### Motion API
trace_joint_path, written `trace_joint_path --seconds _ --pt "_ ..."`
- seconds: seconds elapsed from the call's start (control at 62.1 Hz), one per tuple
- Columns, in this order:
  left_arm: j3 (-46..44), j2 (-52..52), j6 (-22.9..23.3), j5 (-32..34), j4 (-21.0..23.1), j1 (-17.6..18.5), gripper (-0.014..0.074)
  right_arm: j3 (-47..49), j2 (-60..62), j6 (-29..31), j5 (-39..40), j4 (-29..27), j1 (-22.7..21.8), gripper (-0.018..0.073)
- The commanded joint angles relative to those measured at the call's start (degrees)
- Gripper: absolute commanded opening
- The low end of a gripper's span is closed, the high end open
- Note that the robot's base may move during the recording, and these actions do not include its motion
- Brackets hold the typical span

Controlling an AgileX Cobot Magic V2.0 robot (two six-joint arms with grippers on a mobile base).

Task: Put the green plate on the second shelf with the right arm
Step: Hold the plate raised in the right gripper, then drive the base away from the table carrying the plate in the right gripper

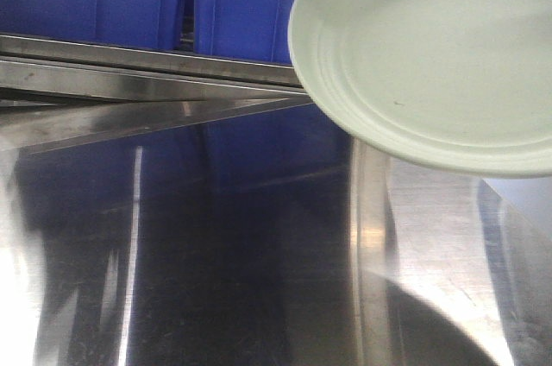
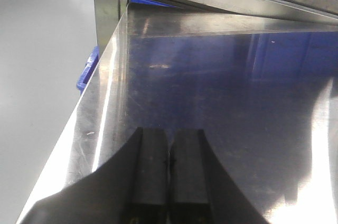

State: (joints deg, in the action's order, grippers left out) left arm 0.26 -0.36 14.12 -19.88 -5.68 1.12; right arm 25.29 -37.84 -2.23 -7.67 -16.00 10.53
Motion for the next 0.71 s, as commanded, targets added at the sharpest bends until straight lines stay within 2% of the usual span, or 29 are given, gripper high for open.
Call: trace_joint_path --seconds 0.0,0.692 --pt "1.8 -1.4 0.1 3.0 -0.2 0.4 0.0124 1.9 0.4 0.1 5.8 -0.4 -0.4 0.0049" --pt "1.8 -1.4 0.1 3.0 -0.2 0.4 0.0124 1.9 0.4 0.1 5.8 -0.4 -0.4 0.0049"
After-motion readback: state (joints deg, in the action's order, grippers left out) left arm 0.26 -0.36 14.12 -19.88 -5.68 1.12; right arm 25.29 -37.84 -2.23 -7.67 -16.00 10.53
